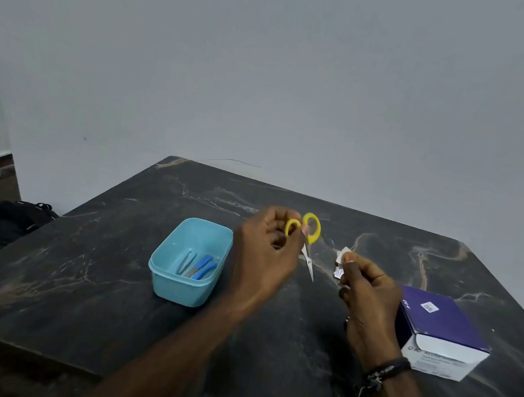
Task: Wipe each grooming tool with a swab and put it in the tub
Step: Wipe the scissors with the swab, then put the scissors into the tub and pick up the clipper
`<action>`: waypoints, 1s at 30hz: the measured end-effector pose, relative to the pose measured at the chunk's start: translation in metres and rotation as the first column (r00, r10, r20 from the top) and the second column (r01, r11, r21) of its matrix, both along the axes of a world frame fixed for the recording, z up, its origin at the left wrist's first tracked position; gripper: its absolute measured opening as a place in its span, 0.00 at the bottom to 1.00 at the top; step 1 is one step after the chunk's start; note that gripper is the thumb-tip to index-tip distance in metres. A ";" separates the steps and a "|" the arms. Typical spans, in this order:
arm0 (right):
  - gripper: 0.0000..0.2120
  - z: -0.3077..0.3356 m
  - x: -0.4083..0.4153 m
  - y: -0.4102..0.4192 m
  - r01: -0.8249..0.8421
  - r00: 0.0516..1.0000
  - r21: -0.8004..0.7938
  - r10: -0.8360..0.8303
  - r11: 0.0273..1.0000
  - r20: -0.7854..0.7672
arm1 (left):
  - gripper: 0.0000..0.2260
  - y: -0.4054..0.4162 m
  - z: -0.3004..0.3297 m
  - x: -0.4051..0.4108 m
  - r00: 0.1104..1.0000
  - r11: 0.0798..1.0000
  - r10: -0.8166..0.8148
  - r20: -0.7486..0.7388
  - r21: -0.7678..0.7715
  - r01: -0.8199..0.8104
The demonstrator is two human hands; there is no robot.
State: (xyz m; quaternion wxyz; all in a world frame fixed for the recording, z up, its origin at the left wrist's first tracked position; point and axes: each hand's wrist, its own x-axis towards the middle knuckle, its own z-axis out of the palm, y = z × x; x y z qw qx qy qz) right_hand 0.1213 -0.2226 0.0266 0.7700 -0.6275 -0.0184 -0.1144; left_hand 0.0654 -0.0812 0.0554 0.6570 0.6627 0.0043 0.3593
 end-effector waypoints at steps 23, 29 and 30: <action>0.03 0.003 0.000 -0.005 0.016 1.000 0.055 -0.015 0.998 -0.015 | 0.06 0.137 0.020 -0.046 0.917 0.329 0.276 -0.287 0.925 0.191; 0.02 0.004 0.000 -0.006 0.023 1.000 0.065 -0.023 0.998 -0.008 | 0.10 0.136 0.022 -0.044 0.854 0.198 0.378 -0.357 0.933 0.302; 0.02 0.004 0.000 -0.005 0.023 1.000 0.069 -0.023 0.997 -0.005 | 0.12 0.137 0.024 -0.043 0.839 0.180 0.382 -0.388 0.921 0.344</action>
